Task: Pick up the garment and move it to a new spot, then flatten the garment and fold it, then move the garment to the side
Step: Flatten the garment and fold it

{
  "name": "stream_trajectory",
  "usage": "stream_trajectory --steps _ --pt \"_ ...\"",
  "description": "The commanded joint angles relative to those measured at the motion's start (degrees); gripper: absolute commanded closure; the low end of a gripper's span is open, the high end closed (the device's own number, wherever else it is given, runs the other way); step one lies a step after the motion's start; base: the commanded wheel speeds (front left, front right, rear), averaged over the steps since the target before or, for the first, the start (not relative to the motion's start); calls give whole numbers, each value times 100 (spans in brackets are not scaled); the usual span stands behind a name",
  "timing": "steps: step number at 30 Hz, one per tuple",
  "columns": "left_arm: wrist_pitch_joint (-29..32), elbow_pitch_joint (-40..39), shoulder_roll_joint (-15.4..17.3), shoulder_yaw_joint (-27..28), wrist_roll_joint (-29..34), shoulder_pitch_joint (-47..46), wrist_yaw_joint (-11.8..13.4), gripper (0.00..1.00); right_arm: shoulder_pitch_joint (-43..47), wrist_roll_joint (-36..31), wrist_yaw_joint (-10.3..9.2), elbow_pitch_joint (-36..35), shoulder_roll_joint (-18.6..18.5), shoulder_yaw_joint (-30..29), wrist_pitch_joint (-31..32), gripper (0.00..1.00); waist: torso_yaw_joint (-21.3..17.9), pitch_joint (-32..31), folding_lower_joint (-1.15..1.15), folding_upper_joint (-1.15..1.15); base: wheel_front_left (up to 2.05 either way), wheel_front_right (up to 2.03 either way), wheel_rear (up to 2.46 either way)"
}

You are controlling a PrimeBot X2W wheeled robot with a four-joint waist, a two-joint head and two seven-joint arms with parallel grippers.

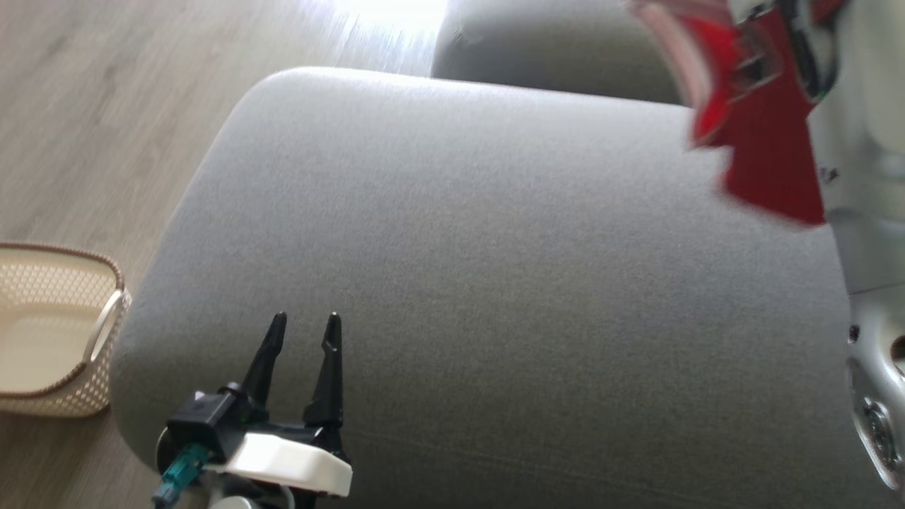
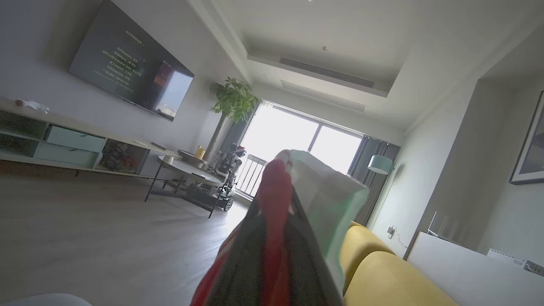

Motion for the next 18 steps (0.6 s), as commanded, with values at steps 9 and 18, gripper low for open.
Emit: stream_trajectory --steps 9,18 --pt "-29 -191 -2 -30 -237 -534 37 0 740 355 -2 702 621 1674 -209 100 256 479 0 0 0 0 0" --pt "-29 -103 -2 -34 -240 -618 53 0 1989 2272 -2 -10 689 4734 -187 59 279 428 0 0 0 0 0"
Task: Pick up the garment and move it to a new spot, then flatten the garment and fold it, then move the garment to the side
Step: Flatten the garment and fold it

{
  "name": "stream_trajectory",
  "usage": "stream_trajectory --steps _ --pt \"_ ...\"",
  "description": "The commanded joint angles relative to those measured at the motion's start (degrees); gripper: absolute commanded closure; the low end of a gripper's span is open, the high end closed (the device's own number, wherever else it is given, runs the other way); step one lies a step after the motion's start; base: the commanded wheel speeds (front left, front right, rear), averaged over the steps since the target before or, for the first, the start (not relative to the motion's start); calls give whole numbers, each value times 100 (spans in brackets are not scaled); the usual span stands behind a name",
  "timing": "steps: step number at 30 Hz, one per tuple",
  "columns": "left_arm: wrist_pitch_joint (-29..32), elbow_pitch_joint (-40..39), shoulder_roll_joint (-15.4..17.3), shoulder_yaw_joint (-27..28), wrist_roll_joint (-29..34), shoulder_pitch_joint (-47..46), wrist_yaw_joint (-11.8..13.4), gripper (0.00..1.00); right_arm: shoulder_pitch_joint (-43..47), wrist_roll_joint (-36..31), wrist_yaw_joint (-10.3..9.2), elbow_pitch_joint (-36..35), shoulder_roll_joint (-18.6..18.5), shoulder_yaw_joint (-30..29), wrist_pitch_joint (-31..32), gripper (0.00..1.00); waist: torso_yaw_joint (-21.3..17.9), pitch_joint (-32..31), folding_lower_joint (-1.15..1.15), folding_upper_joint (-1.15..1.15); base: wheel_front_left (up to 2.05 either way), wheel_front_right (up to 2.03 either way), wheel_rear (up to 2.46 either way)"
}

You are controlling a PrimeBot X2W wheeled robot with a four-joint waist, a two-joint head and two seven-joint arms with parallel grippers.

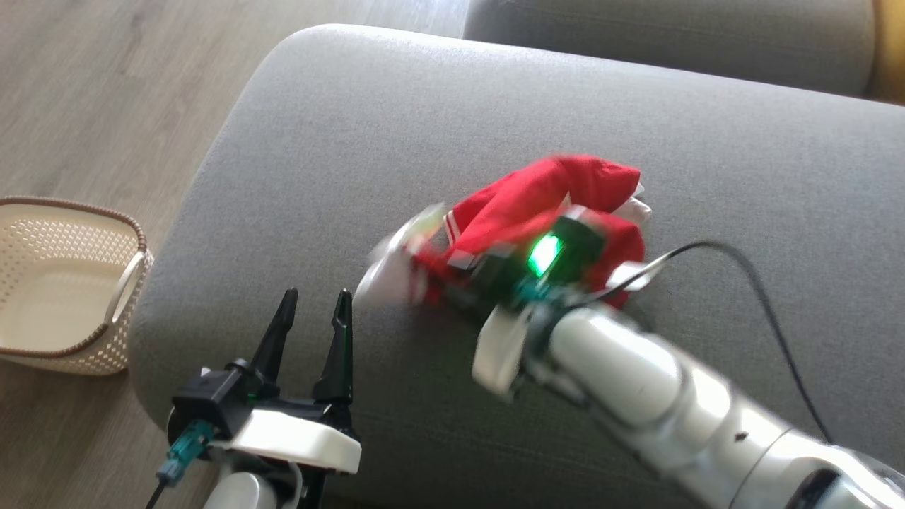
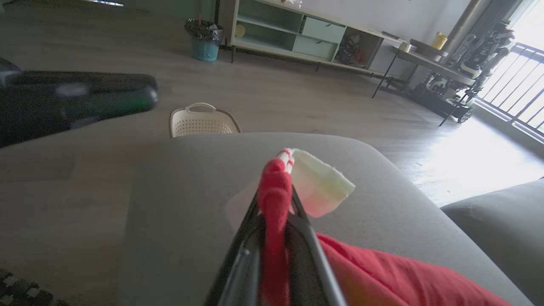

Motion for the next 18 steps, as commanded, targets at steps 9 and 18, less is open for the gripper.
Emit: stream_trajectory --steps 9,18 --pt "-29 -188 0 218 1 -165 68 0 -359 743 -2 172 92 514 -28 0 -225 -163 0 0 0 0 0" --pt "-29 -255 0 315 23 -103 87 0 -255 448 -2 -14 -321 -1077 -52 0 -566 -308 0 0 0 0 0"
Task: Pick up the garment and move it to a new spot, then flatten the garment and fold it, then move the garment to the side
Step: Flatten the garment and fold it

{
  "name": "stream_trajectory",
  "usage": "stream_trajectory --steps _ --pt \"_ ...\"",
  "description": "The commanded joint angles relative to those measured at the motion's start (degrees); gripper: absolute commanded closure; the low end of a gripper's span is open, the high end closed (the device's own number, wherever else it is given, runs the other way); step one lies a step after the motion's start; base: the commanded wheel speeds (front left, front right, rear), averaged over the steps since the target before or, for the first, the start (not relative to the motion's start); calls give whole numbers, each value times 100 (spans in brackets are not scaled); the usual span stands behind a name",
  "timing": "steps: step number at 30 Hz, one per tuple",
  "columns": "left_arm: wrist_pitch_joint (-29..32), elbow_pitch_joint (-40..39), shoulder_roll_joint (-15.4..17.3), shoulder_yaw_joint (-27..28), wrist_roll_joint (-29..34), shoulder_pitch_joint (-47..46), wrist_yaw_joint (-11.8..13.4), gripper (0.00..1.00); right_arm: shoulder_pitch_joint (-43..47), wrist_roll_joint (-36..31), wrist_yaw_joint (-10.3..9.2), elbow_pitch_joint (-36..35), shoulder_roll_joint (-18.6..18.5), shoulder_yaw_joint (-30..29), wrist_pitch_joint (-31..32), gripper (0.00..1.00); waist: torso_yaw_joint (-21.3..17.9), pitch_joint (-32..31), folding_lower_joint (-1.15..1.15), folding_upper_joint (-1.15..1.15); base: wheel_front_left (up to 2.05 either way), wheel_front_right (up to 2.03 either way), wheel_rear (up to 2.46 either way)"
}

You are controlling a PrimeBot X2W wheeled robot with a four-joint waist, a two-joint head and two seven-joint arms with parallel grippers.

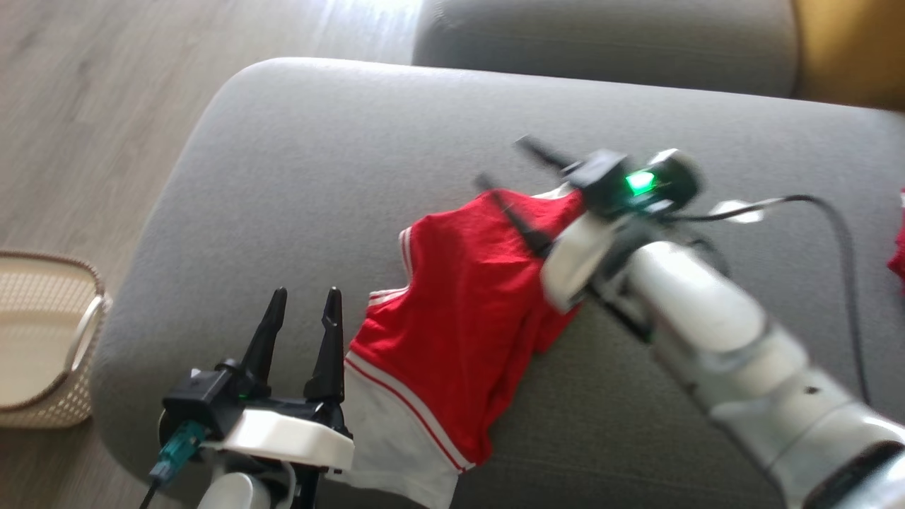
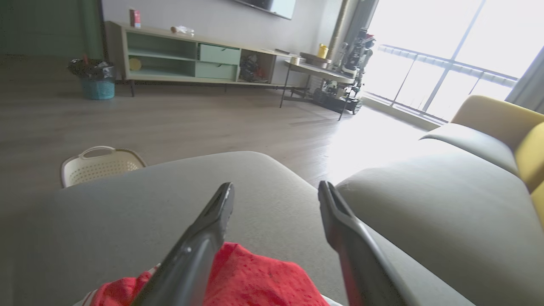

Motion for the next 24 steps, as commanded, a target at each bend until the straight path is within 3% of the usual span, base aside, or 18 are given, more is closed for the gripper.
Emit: stream_trajectory --steps 1,7,14,18,24 --pt "-29 -226 0 225 25 -124 24 0 54 -48 -2 -171 24 -124 -58 0 -83 -41 0 0 0 0 0" --pt "-29 -282 0 281 44 -117 45 0 844 -651 -2 -633 -100 -1761 -59 0 -345 -94 0 0 0 0 0" --pt "-29 -331 0 302 61 -58 55 0 2246 -1025 -2 -1572 312 -3445 -59 0 -556 -141 0 0 0 0 0" --pt "-29 -296 0 323 124 -1 6 0 3215 -1127 -2 -2297 465 -3855 -60 0 -712 -144 0 0 0 0 0" --pt "-29 -218 0 336 183 40 -62 0 3976 -835 -2 -2741 500 -4013 -60 0 -847 -146 0 0 0 0 0"
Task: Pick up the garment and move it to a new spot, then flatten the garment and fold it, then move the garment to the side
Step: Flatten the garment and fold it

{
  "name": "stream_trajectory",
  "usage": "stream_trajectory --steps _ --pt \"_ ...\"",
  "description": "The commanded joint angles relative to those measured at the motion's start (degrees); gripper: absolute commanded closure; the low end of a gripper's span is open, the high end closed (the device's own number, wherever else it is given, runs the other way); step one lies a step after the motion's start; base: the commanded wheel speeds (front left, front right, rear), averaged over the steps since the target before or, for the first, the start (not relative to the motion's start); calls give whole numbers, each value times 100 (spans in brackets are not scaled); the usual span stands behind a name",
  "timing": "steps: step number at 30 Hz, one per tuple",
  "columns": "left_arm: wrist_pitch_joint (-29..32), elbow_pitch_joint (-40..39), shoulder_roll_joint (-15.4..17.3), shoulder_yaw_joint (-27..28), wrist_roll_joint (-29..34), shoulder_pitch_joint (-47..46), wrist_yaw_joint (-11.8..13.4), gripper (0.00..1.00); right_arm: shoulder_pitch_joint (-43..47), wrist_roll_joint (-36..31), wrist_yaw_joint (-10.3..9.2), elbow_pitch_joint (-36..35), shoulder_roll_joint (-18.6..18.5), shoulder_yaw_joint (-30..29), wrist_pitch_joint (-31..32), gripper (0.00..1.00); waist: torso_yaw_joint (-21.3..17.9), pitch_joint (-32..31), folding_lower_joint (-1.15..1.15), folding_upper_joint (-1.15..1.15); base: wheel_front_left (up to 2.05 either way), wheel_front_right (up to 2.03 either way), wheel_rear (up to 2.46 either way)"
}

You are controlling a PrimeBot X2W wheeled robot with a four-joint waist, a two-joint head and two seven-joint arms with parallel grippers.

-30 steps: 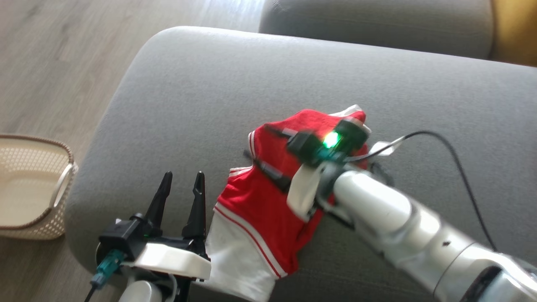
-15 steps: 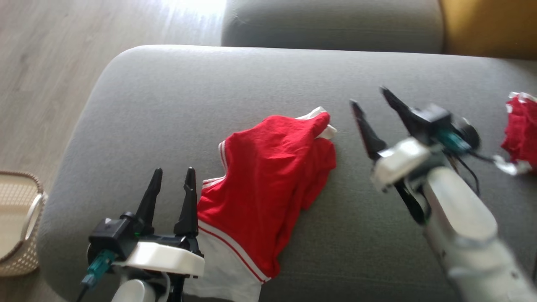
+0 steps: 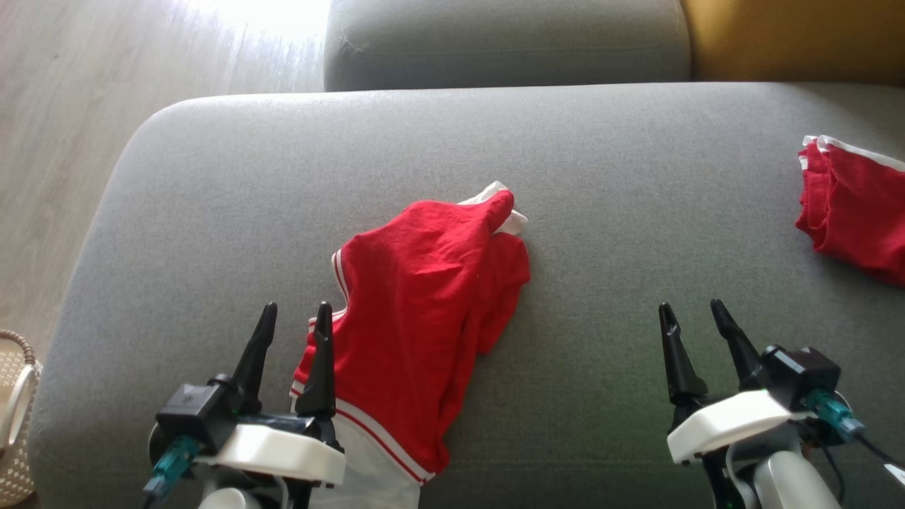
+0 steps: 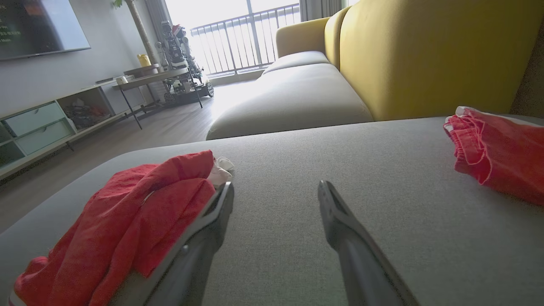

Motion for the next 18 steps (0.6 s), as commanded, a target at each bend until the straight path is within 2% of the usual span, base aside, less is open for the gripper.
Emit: stream_trajectory --steps 1,9,18 --pt "-29 -131 2 171 57 -177 -31 0 -223 87 -2 -311 38 175 -54 0 -22 2 0 0 0 0 0" --pt "-29 -105 2 24 13 -187 -14 0 -247 187 -2 -287 39 257 -54 0 113 45 0 0 0 0 0" --pt "-29 -71 2 7 42 -310 -68 0 -940 240 -2 301 40 624 197 0 382 339 0 0 0 0 0"
